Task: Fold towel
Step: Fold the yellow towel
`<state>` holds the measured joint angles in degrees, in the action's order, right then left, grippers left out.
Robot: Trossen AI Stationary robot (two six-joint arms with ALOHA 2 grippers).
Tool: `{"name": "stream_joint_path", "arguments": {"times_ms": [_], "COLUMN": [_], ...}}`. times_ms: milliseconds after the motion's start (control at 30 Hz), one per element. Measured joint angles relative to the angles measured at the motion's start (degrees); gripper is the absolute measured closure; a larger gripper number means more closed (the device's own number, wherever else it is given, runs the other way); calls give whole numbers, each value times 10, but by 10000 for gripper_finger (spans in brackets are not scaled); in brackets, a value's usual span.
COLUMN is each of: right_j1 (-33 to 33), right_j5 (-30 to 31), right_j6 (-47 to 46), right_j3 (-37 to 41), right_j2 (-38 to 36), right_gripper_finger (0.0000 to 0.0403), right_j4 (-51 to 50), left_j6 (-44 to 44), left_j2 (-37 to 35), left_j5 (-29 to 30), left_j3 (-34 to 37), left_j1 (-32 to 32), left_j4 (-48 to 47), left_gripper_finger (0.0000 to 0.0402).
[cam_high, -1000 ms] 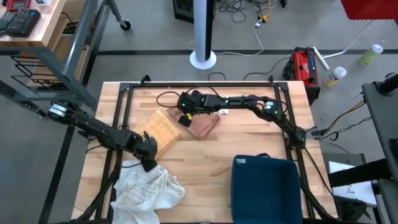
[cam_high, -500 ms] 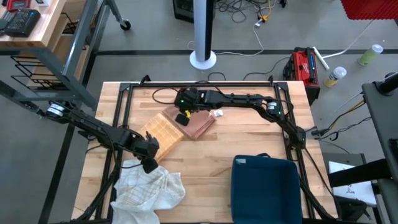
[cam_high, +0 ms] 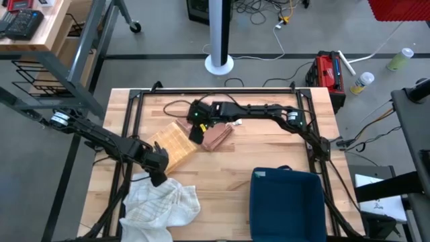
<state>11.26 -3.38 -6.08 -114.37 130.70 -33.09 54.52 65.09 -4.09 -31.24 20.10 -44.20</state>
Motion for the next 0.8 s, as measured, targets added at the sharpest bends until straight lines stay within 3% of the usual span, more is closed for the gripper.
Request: {"name": "stream_joint_path", "arguments": {"times_ms": [133, 300, 400, 467, 800], "right_j1": [-15, -24, -23, -20, -18], "right_j5": [-1, -4, -47, -72, -70], "right_j6": [-18, -65, -86, -103, -137], "right_j3": [7, 7, 7, 7, 7], "right_j2": [25, 51, 63, 64, 63], "right_gripper_finger": [264, 271, 268, 259, 199], "right_j4": [23, 50, 62, 75, 103], "left_j6": [1, -42, -46, -46, -58], "left_j2": [4, 4, 9, 13, 12], "left_j5": [2, 1, 1, 0, -39], "left_j3": [0, 3, 8, 15, 65], "left_j1": [0, 0, 0, 0, 3], "left_j4": [-79, -79, -75, -66, -14], "left_gripper_finger": [401, 401, 401, 401, 401]}}
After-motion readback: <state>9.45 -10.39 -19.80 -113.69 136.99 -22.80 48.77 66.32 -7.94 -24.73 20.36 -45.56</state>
